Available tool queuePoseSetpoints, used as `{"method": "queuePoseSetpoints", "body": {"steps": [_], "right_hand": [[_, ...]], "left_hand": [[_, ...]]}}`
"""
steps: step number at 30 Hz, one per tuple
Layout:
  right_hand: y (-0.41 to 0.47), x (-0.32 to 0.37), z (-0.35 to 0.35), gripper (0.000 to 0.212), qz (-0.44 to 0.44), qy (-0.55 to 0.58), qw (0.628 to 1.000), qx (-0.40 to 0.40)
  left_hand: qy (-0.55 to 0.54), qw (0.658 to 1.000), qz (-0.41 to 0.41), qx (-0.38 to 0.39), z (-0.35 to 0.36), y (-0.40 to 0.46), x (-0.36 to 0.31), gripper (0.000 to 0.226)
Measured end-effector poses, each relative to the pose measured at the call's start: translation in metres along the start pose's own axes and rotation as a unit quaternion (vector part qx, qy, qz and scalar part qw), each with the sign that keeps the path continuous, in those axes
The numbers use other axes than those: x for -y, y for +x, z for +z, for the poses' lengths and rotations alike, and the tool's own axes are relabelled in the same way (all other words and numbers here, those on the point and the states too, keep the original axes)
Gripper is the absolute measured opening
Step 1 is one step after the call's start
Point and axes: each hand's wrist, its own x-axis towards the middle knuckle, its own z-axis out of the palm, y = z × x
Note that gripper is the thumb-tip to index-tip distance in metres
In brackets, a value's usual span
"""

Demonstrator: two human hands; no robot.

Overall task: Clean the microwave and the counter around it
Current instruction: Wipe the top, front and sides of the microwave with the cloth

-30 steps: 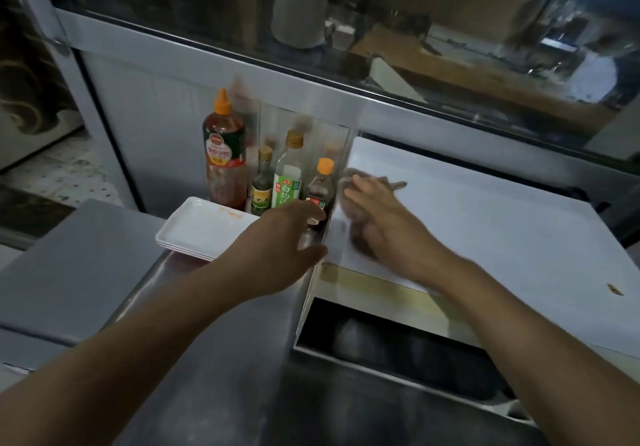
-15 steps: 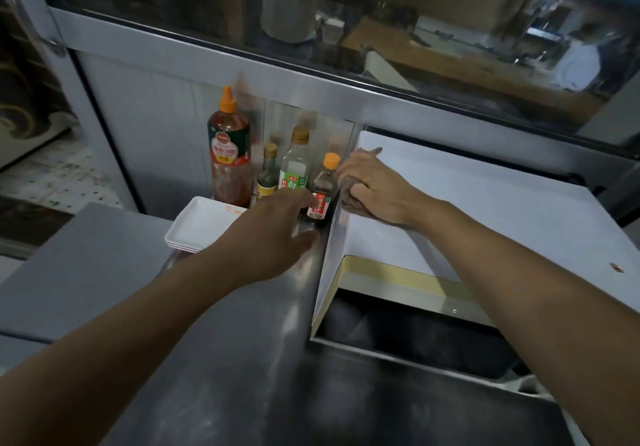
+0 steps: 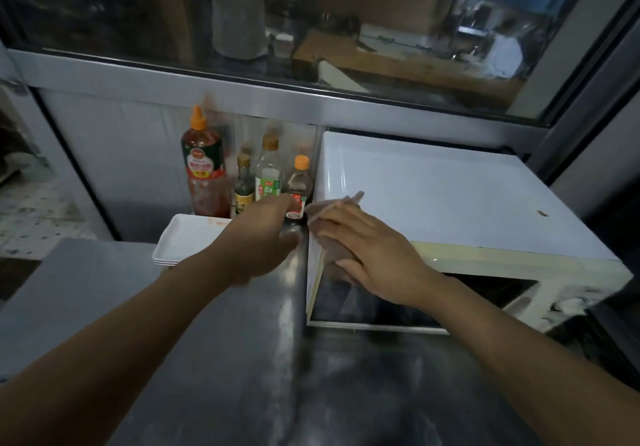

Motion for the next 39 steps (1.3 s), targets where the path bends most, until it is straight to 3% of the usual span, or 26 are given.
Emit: {"method": "queuePoseSetpoints", "body": {"steps": [3,7,16,20,25,31,36,39], "right_hand": [[-0.034,-0.016,-0.003,0.055,0.078,-0.024,0.996,-0.029],[-0.06,-0.02,-0.002,0.049,0.155,-0.068,0.982,-0.079],[-0.007,0.024,0.017,0.052,0.106,-0.095,0.983,-0.113],[-0.036,0.001,0.006,0.051,0.104,-0.109,0.983,-0.102],[-0.098,-0.049,-0.011,0.05,0.174,-0.076,0.978,-0.092],[-0.152,-0.098,-0.022,0.051,0.211,-0.114,0.966,-0.095],[-0.117,-0.064,0.001,0.055,0.196,-0.094,0.967,-0.133],[-0.106,-0.057,0.01,0.045,0.144,-0.075,0.964,-0.21]], "left_hand": [[-0.008,1.0,-0.004,0.02,0.005,-0.005,0.0,0.044],[-0.028,0.999,0.006,0.03,0.009,-0.007,-0.003,0.051],[-0.001,0.999,-0.023,0.027,0.021,-0.004,-0.012,0.056],[0.021,1.0,-0.002,-0.005,0.03,-0.001,-0.027,0.045],[0.095,0.994,0.061,-0.011,0.054,0.01,-0.065,0.036],[0.138,0.99,0.024,-0.027,0.063,0.013,-0.083,0.035],[0.165,0.985,-0.003,-0.045,0.074,0.012,-0.102,0.033],[0.151,0.987,0.004,-0.054,0.086,0.013,-0.123,0.034]]}}
